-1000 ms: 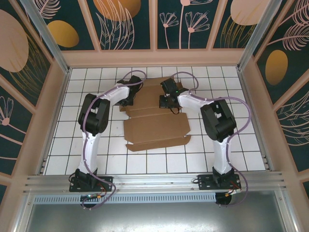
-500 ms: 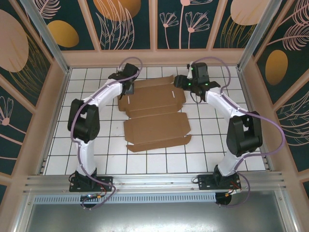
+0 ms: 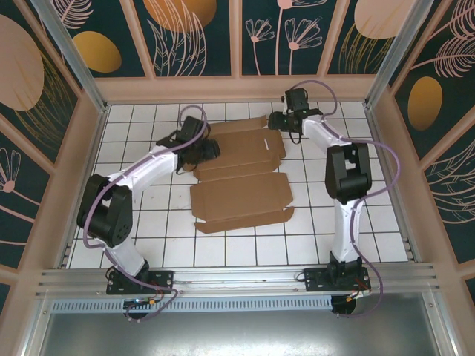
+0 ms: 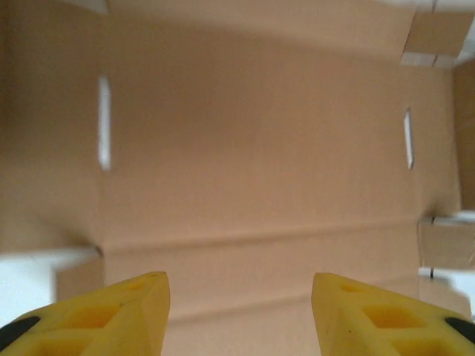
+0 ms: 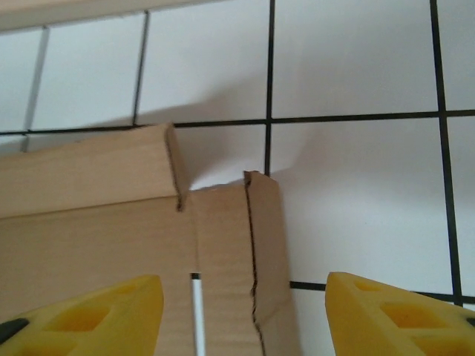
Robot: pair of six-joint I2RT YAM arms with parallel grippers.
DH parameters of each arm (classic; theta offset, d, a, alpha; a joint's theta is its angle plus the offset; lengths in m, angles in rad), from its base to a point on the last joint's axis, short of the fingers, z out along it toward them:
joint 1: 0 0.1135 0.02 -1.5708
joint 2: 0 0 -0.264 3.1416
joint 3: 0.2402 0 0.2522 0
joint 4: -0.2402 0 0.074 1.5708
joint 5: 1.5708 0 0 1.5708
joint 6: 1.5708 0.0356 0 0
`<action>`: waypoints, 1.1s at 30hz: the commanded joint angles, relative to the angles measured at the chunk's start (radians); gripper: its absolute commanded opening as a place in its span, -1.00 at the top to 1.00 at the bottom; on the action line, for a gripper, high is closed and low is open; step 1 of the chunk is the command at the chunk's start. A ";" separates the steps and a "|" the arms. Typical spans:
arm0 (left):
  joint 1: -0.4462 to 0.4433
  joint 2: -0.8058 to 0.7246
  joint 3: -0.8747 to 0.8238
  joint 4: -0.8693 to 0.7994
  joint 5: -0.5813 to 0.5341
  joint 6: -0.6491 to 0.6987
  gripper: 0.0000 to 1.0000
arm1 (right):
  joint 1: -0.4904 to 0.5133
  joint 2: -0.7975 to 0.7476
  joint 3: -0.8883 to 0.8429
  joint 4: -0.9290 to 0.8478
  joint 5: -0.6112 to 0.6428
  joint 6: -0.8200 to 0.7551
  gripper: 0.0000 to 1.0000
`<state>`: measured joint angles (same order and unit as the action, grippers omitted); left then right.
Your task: Fold the paper box
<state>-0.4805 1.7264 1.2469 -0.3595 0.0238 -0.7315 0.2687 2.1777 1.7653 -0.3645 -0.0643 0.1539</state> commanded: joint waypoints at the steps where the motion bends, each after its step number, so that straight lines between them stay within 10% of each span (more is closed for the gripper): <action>1: -0.005 -0.007 -0.017 0.072 0.065 -0.101 -0.06 | 0.001 0.060 0.074 -0.123 0.054 -0.059 -0.10; 11: -0.003 0.056 0.131 0.003 0.042 -0.122 -0.06 | 0.031 0.055 0.002 0.001 0.114 -0.109 1.00; 24: 0.029 0.090 0.292 -0.015 0.122 -0.295 -0.18 | 0.096 -0.435 -0.880 1.114 0.256 -0.078 1.00; 33: 0.046 0.129 0.384 -0.062 0.144 -0.458 -0.67 | 0.155 -0.481 -1.125 1.581 0.341 -0.171 1.00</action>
<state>-0.4503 1.8290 1.5955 -0.3752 0.1547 -1.0969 0.3958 1.7267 0.6819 0.9241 0.2077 0.0444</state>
